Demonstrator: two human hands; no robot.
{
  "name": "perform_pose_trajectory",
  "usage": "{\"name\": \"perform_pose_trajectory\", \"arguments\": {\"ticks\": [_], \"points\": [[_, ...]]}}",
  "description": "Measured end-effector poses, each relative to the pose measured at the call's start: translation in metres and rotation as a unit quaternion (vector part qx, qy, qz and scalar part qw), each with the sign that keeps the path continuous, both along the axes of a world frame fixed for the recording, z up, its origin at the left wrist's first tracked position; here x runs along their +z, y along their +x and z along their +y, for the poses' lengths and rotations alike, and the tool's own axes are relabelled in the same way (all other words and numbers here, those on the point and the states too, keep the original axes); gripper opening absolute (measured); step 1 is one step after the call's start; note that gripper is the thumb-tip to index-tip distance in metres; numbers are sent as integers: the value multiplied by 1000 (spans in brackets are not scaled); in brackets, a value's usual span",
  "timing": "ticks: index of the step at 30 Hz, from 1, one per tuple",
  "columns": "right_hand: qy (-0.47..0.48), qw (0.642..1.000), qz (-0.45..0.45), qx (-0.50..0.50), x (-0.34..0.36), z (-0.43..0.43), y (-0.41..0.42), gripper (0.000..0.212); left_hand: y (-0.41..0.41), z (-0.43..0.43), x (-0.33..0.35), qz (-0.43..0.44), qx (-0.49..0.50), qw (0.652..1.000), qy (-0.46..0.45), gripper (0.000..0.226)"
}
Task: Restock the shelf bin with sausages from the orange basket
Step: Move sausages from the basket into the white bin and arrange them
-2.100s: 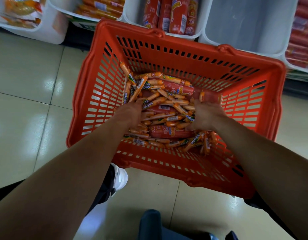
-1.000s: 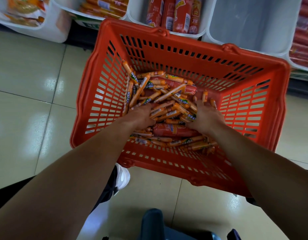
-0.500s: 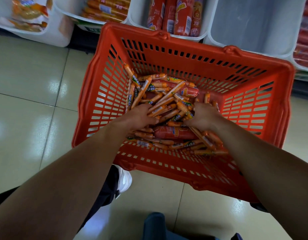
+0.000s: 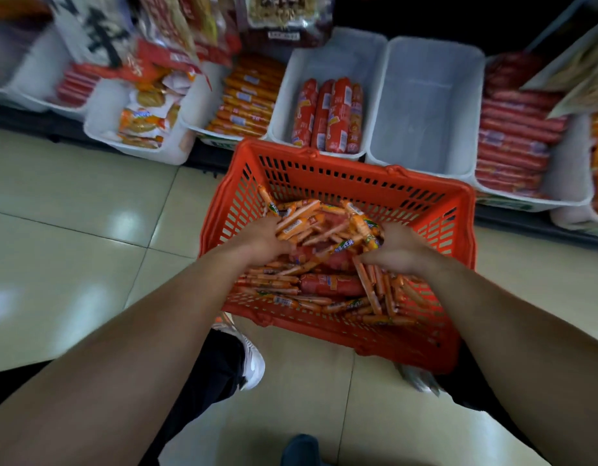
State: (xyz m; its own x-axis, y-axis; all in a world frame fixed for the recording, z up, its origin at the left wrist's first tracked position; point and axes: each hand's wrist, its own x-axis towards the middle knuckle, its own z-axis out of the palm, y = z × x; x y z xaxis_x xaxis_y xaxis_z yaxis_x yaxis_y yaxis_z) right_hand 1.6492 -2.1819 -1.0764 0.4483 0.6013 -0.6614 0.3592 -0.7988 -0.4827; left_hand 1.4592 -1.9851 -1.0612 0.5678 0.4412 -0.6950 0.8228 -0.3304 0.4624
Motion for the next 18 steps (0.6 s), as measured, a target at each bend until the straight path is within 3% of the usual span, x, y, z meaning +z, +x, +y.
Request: {"name": "perform_pose_trajectory", "arguments": {"ticks": [4,9,14,18], "points": [[18,999,-35,36,53,0,6,39,1,7,59,-29,-20,998,43,31],[51,992,-100,54,129,2,31,36,12,13,134,-88,-30,992,87,19],[72,986,-146,35,186,8,67,29,33,18,176,-113,-66,986,107,24],[72,983,-164,29,196,17,104,28,53,21,171,-135,-58,982,116,30]]}}
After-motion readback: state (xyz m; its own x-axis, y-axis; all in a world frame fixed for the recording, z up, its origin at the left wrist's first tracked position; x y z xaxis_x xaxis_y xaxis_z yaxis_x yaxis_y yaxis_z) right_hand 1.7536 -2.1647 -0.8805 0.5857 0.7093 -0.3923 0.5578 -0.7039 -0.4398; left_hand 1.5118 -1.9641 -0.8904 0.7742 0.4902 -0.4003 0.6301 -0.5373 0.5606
